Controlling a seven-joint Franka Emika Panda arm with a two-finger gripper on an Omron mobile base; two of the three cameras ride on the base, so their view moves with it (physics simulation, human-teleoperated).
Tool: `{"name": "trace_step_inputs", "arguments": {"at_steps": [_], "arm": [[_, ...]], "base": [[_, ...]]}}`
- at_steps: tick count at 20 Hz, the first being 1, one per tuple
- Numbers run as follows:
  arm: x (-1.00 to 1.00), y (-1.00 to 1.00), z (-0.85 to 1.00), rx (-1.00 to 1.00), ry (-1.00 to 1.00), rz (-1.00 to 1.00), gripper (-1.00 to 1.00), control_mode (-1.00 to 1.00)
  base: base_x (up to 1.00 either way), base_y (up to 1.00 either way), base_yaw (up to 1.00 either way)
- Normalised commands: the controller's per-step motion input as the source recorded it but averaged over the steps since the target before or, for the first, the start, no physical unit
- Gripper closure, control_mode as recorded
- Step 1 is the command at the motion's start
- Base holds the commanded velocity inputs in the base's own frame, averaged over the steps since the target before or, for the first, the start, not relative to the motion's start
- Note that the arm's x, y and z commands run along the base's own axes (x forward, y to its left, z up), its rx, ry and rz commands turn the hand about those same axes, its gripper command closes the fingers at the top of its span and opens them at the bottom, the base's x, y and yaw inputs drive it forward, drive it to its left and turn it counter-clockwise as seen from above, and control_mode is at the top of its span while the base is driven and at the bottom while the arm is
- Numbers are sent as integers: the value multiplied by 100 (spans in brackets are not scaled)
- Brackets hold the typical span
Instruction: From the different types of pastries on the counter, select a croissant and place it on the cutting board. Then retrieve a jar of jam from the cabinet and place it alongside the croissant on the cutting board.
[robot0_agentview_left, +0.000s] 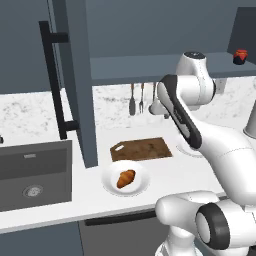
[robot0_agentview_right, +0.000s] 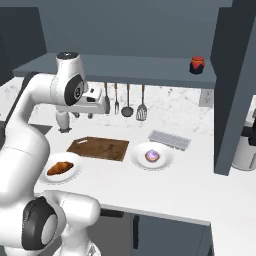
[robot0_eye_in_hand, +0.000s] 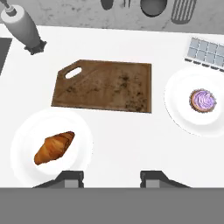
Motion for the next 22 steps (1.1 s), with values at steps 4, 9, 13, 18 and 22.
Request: {"name": "trace_step_inputs", "arguments": {"at_steps": [4, 9, 13, 18, 22], "arm": [[-4, 19, -4, -11, -12, 0, -100, -100], [-16, 39, -30, -15, -9, -2, -100, -100], [-17, 31, -61, -1, 0, -1, -100, -100], [-6, 9, -15, 0, 2, 0, -100, -100], [0, 0, -6, 0, 6, 0, -100, -100]], "base": [[0, 0, 0], [0, 0, 0], [0, 0, 0], [0, 0, 0], [0, 0, 0]]}}
